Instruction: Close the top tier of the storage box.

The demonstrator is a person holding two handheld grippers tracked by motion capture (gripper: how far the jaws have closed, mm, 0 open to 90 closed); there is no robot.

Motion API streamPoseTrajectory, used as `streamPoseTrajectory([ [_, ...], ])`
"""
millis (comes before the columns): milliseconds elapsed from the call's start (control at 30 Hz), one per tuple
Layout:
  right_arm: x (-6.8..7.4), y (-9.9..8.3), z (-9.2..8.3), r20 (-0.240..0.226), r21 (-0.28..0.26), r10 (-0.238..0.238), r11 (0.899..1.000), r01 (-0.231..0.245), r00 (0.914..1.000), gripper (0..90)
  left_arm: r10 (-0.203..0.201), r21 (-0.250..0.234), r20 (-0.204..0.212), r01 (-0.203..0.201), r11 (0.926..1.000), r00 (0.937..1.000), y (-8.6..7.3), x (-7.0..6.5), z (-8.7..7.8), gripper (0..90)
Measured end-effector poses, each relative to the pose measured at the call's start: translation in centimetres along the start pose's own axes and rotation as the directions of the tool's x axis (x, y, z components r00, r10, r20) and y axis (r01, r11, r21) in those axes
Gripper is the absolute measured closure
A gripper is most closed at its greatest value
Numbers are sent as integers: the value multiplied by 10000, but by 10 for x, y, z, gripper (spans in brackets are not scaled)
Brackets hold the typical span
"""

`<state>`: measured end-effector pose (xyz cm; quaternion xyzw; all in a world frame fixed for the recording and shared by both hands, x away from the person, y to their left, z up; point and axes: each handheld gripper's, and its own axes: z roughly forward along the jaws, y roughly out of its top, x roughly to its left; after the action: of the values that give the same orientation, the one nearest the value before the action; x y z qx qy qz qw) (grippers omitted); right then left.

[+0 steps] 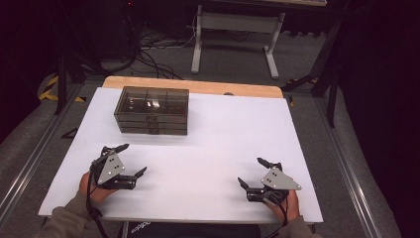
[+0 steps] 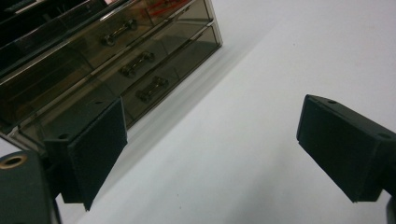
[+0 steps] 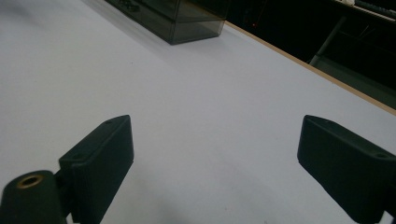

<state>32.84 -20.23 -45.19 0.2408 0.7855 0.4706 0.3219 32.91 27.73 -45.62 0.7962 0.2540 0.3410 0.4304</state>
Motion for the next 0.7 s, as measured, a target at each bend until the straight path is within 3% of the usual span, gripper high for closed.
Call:
streamPoseTrajectory([
  [333,-1,0,0,42,8,36,10000,-36,10000,113,-98,543,-142,105,9985,9999,-10,-4,-8,94],
  [700,-2,1,4,-138,-73,-32,10000,31,9999,113,-381,588,-216,393,9975,9990,-15,-4,-19,90],
])
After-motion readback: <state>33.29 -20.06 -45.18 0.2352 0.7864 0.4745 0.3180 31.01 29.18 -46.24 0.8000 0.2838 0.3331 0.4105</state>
